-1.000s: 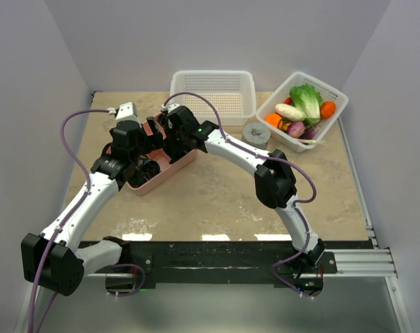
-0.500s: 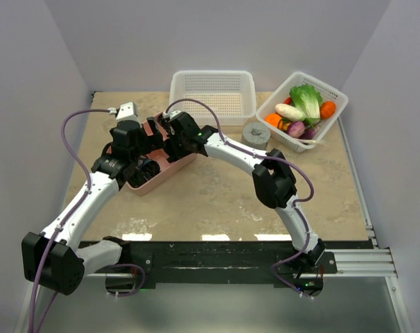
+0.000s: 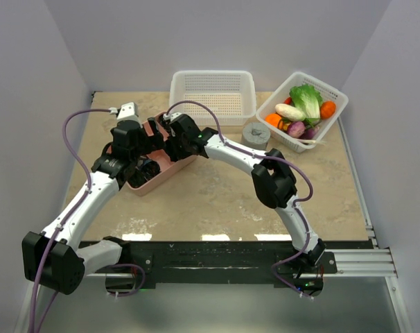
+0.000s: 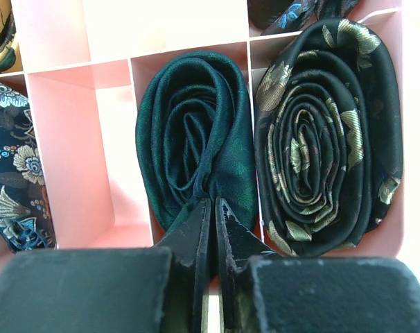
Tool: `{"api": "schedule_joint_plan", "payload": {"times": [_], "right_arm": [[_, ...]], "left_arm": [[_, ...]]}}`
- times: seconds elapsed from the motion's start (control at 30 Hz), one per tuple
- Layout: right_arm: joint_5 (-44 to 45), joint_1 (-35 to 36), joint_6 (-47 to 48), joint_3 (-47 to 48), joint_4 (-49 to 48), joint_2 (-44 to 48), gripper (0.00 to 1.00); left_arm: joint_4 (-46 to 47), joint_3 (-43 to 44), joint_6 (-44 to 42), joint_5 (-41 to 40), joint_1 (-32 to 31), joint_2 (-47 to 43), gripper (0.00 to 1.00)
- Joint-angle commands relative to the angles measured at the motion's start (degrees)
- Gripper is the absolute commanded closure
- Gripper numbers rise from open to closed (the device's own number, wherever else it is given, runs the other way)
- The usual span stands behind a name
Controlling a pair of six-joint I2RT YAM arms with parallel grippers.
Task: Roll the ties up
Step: Place the tie in the storage box, then move the storage box to the corner of the board.
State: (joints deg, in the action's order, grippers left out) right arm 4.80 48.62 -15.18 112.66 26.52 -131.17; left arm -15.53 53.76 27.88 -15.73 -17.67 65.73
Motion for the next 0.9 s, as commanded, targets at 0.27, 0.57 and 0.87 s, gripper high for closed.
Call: {"api": "schedule_joint_plan", "payload": {"times": [0.27,0.57,0.87], "right_arm": [[1.61,-0.37,0.33,5.2,1.78,8.65,0.63],[1.8,-6.08,-0.64,-3.66,-2.87,17.26,0.32],[0.83,-9.77,-0.55,-8.77,-4.37,21.05,0.12]], "left_arm": [[6.65,-4.97,-2.74,13.69,0.27,-2.1,0.42],[14.65,-16.05,2.09,27.93,-1.49,0.97,1.0],[10.88,-17.99,0.6,27.18,-3.69,8.96,1.0]]}}
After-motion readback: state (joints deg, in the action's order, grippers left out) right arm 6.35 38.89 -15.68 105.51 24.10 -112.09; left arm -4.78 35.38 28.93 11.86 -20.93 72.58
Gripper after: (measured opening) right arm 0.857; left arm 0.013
